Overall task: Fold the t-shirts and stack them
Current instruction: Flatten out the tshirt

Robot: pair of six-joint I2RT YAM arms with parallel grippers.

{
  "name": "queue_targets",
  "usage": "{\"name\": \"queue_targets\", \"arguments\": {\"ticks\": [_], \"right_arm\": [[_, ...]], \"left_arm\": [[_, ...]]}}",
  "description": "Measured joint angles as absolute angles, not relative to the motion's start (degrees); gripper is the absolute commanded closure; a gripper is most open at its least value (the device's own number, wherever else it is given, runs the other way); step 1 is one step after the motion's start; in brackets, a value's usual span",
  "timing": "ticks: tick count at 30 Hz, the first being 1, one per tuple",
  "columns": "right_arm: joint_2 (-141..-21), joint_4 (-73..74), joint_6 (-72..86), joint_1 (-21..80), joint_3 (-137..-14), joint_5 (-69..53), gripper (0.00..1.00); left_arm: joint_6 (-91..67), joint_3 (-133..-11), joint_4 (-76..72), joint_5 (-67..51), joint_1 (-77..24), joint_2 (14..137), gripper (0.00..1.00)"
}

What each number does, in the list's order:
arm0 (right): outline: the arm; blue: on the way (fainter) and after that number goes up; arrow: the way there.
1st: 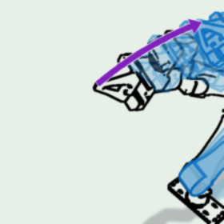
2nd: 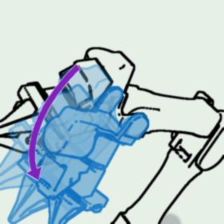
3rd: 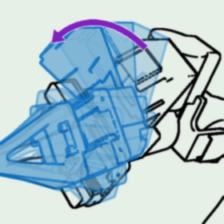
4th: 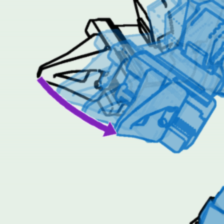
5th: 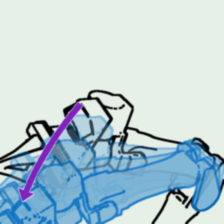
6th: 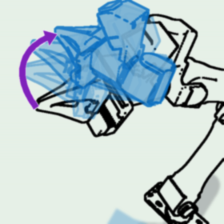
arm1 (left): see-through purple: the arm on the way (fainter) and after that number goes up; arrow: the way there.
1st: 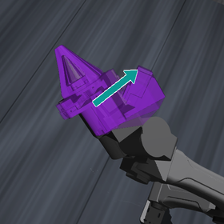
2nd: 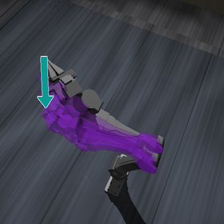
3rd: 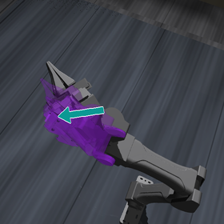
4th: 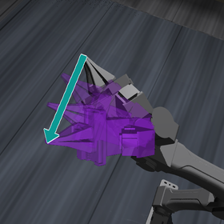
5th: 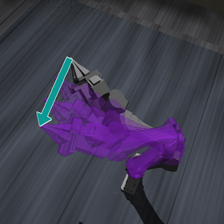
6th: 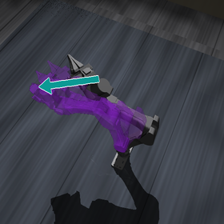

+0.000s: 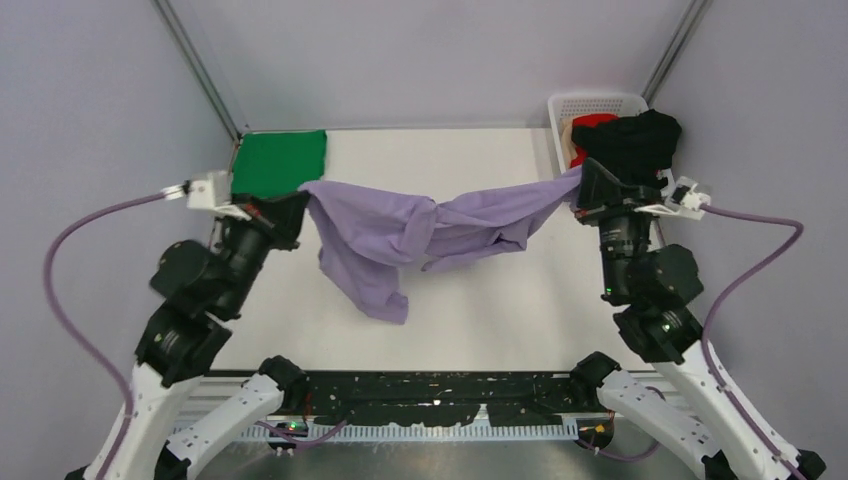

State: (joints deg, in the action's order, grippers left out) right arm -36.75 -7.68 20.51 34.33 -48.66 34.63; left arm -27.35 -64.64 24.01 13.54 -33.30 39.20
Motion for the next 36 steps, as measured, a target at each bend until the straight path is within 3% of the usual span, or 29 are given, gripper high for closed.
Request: {"name": "queue_targets", "arguments": {"ticks": [10, 21, 27, 30, 36], "right_arm": [[-25.65, -3.81, 13.82, 34.33, -63.64, 29.67, 0.95], [-22.24, 8.03, 13.61, 34.33, -69.47, 27.75, 0.95], [-31.81, 11.75, 12.73, 34.37, -74.15, 36.88, 0.95], [-41.41, 11.57, 11.92, 34.0, -74.24, 44.64, 0.95], [-64.86, 10.5, 15.31, 23.92, -68.77, 41.34, 0.95]], "left_arm": [[-20.67, -76.79, 24.51, 23.24, -33.3, 22.13, 1.0], [-18.96, -79.59, 28.14, 24.82, -33.32, 21.76, 1.0], [-18.76, -80.12, 27.18, 34.35, -33.3, 31.44, 1.0], [-19.53, -79.53, 27.18, 41.21, -31.31, 42.37, 1.0], [-27.2, -74.54, 28.18, 30.85, -13.98, 67.48, 1.0]]}}
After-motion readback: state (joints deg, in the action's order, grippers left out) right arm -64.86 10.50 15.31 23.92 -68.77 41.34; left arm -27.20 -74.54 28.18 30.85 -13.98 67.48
